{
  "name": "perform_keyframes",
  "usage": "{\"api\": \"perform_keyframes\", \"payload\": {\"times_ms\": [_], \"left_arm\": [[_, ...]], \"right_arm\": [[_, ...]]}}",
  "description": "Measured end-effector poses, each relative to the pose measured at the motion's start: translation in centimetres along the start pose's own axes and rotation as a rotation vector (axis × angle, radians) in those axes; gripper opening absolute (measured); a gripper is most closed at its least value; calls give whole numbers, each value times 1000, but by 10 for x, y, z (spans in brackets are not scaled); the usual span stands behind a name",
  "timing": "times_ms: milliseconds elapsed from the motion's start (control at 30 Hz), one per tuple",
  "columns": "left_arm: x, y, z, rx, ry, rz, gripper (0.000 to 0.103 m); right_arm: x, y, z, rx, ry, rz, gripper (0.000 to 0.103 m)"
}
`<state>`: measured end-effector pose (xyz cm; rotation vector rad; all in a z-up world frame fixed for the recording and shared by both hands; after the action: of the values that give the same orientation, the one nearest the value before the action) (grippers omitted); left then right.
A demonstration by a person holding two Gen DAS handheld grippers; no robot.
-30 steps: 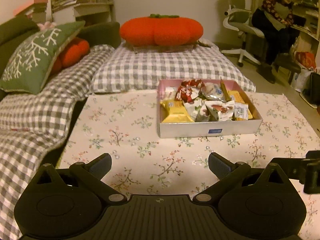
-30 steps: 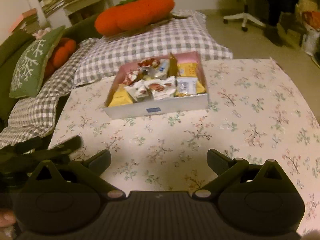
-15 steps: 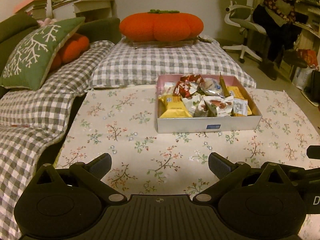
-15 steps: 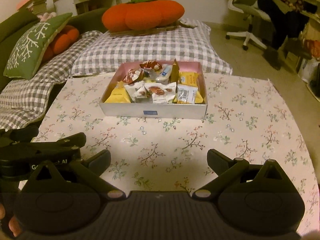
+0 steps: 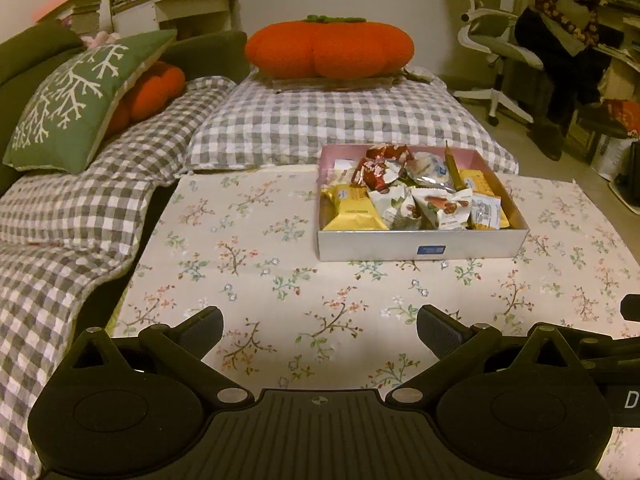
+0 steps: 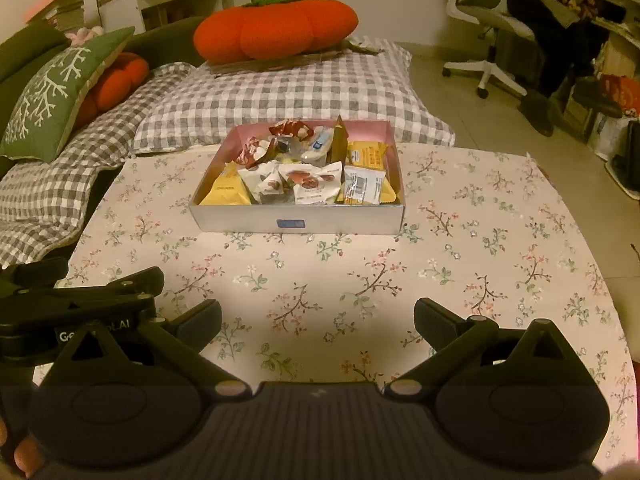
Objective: Organize snacks
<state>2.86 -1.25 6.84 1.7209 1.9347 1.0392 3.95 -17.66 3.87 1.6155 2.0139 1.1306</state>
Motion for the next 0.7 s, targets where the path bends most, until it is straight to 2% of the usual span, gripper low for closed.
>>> {"api": "perform_keyframes", "payload": {"times_ms": [700], "left_arm": [[-2, 1, -2, -1, 18, 4, 103]], "right_arm": [[-3, -1, -1, 2, 3, 18, 102]]}}
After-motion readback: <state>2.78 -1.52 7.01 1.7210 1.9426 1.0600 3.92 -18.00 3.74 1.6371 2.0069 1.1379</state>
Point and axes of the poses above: each gripper's, at about its wrist camera, not at the fingertips, and z roughly the way its jaws point, x to its left, y to its top, the point moved 1 cm from there along z, roughly the way its jaws point, and after that the axes turned 15 degrees about y, right-handed, at the moved point
